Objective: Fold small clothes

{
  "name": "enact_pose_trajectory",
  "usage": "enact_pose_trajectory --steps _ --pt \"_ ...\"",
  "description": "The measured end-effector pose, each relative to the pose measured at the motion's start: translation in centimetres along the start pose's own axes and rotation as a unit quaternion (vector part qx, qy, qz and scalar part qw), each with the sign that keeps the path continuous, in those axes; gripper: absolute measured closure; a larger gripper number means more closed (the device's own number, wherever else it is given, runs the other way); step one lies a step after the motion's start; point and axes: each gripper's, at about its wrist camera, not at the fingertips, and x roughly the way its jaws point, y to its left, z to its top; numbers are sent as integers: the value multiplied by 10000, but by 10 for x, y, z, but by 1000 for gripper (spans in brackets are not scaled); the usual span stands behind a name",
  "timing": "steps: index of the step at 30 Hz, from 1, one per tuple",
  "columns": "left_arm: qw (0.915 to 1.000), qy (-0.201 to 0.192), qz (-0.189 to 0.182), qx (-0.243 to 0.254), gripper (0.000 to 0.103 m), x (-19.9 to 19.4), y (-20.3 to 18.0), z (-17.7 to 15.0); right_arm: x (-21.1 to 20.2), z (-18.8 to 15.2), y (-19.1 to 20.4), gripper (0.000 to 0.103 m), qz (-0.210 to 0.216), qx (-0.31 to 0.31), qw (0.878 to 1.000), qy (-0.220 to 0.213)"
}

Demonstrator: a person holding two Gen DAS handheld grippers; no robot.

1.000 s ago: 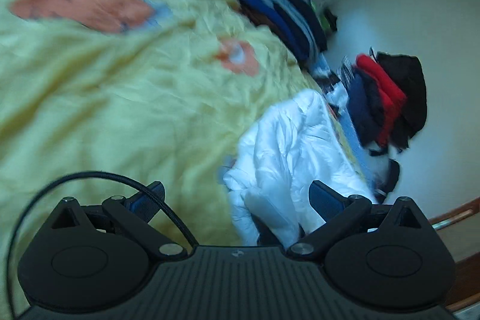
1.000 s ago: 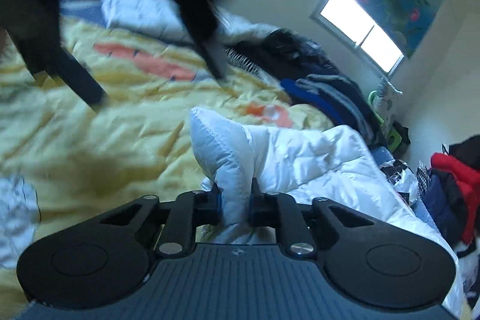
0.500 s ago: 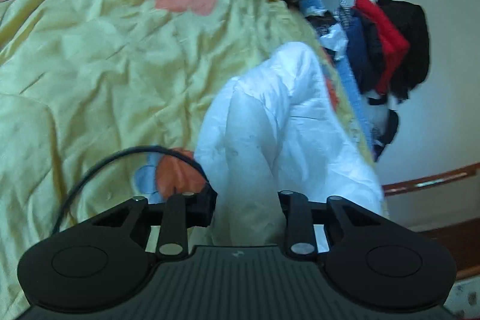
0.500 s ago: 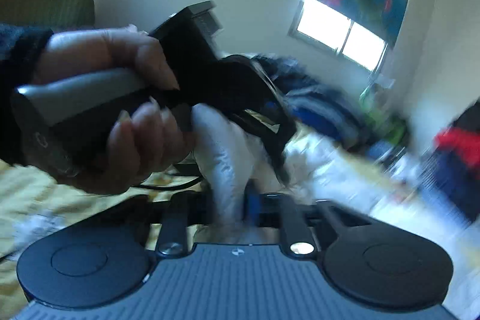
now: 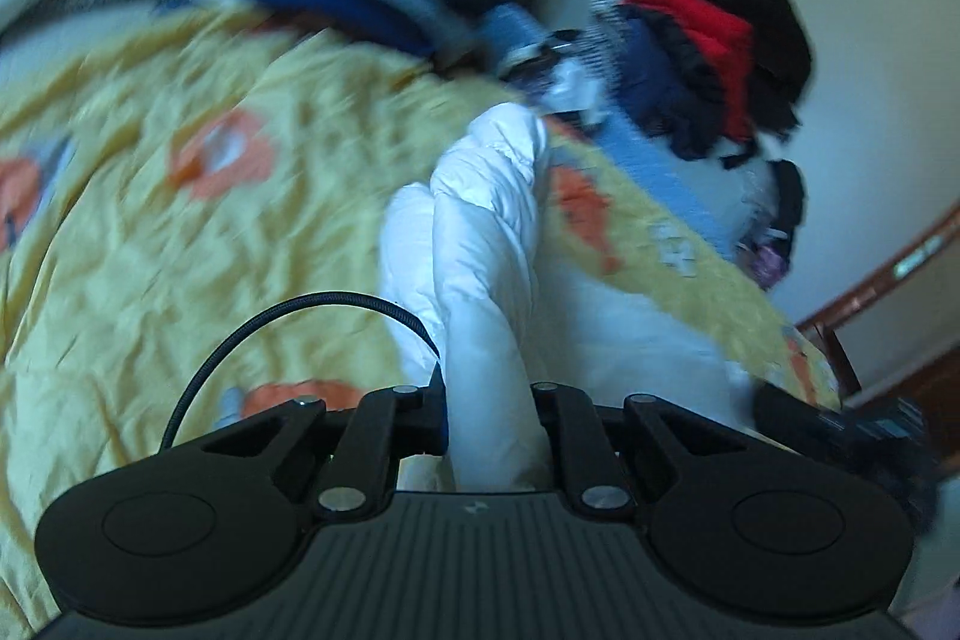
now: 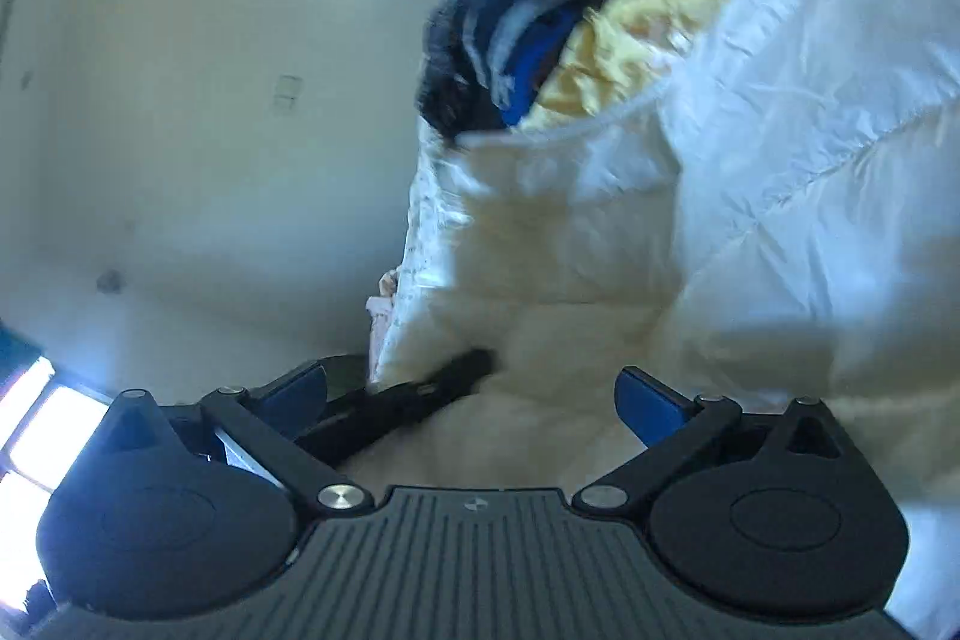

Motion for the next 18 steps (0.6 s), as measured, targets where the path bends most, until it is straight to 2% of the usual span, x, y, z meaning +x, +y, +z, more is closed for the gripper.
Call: enact_pose_trajectory --steps 3,6,8,11,15,18 --pt "9972 -210 -224 679 90 -14 -59 -1 -10 6 -13 1 582 551 9966 188" --pt "9899 -291 -420 1322 90 -12 -120 -14 -39 14 -20 1 1031 689 9921 198" --pt "9828 -276 -478 1764 90 0 -161 -29 -68 23 -25 1 1079 617 9921 195" --pt "9734 -173 -493 2231 90 31 -213 -56 -121 35 -39 2 1274 696 9894 -36" --pt "9598 -75 -422 2775 90 72 -261 -108 -180 42 -60 1 1313 661 9888 -268" --pt "9497 -207 -334 3106 90 89 -287 -149 -220 40 -85 1 1282 836 9871 -474"
